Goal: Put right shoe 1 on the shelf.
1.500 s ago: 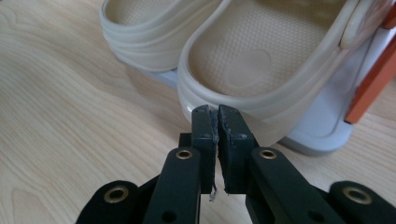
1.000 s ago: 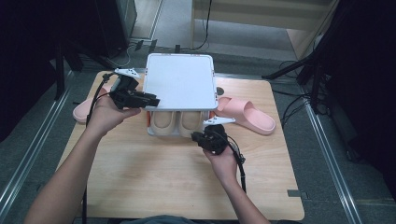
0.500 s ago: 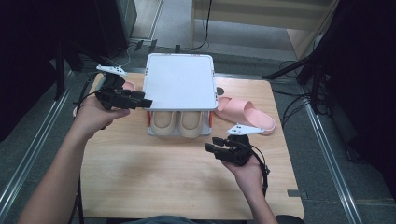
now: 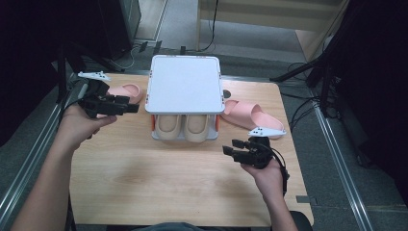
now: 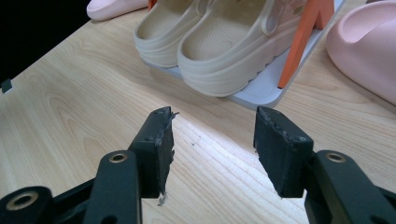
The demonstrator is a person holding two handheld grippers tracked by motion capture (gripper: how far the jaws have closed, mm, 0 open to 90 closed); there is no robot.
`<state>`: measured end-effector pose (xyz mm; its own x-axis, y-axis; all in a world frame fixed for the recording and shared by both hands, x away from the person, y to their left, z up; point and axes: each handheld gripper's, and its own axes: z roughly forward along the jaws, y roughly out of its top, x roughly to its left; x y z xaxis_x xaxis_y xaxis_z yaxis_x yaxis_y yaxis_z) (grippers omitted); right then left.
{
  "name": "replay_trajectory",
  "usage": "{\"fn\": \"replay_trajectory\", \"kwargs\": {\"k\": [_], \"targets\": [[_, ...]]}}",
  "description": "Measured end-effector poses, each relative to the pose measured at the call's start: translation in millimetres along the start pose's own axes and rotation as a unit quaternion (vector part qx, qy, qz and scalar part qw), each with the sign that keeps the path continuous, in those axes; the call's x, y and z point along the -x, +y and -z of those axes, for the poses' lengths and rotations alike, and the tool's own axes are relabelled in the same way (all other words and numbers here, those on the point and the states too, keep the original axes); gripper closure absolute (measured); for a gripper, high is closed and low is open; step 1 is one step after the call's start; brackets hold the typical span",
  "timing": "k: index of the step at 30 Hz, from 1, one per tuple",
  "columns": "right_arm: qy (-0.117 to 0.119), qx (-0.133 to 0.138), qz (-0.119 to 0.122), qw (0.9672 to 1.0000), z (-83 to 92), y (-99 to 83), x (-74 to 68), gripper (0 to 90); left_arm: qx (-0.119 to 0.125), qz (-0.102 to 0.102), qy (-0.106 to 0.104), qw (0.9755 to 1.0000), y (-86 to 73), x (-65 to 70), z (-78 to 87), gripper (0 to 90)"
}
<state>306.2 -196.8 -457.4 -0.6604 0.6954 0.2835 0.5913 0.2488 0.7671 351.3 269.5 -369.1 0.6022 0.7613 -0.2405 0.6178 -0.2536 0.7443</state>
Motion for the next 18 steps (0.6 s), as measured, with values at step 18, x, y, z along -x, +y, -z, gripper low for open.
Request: {"fn": "replay_trajectory", "kwargs": {"k": [18], "targets": [[0.014, -0.039, 0.015, 0.9990, -23.7, 12.6, 5.0, 48.3, 0.015, 0.050, 0.073, 0.9959, -44.9, -55.0, 17.1, 74.4]]}}
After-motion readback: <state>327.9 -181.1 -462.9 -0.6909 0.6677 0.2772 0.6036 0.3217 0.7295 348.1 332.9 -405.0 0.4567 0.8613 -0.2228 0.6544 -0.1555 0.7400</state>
